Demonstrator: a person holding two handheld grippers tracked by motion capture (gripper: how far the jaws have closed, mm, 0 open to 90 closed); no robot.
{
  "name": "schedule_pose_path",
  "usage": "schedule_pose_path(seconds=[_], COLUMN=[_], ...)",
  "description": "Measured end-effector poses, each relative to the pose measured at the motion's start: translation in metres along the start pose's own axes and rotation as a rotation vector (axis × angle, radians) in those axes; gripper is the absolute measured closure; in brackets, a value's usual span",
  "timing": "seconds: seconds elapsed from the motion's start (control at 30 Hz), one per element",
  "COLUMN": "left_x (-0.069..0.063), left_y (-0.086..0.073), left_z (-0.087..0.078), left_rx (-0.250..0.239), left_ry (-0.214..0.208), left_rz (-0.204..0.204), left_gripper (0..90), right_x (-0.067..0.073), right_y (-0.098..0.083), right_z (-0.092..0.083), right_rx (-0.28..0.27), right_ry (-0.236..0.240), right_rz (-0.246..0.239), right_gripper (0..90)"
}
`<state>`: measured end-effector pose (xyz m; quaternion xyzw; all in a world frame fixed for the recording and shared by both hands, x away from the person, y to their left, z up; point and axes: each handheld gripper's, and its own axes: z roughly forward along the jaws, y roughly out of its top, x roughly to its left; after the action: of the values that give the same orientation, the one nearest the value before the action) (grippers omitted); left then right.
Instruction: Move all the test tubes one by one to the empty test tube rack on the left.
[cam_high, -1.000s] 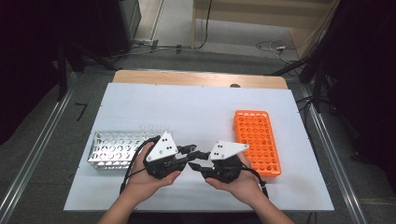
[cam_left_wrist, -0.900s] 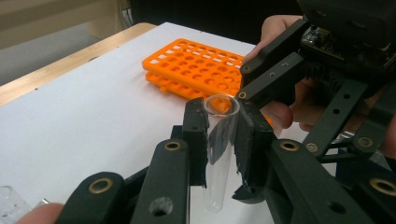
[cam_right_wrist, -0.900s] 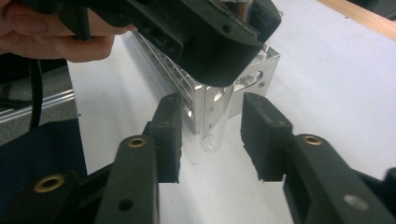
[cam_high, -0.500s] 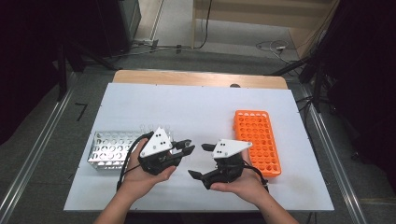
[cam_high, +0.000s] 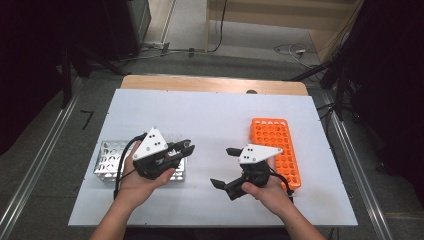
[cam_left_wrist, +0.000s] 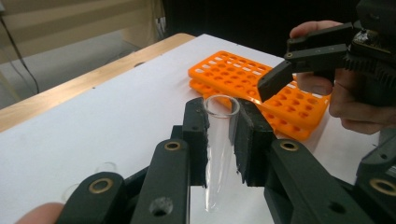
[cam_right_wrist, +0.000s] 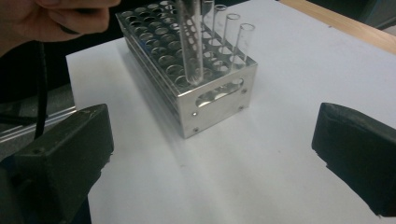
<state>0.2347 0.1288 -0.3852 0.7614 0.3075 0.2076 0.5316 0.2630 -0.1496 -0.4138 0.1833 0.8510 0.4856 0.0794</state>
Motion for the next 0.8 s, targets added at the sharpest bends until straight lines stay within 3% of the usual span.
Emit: schedule_pose_path(seconds=[0.27,0.8], left_x=[0.013,0.040], left_y=[0.002,-0.003], left_z=[-0.013,-0.030], left_rx=[-0.007,-0.019], left_ry=[0.055,0.137], left_rz=[-0.004,-0.050], left_gripper=[75.4,75.4], right_x=[-0.012,-0.040], right_y=[-0.006,-0.020], right_z=[-0.005,-0.022], right_rx=[0.001,-0.006], right_ry=[-0.035,-0.108], right_rz=[0.023,0.081], right_gripper=[0.0,0.0])
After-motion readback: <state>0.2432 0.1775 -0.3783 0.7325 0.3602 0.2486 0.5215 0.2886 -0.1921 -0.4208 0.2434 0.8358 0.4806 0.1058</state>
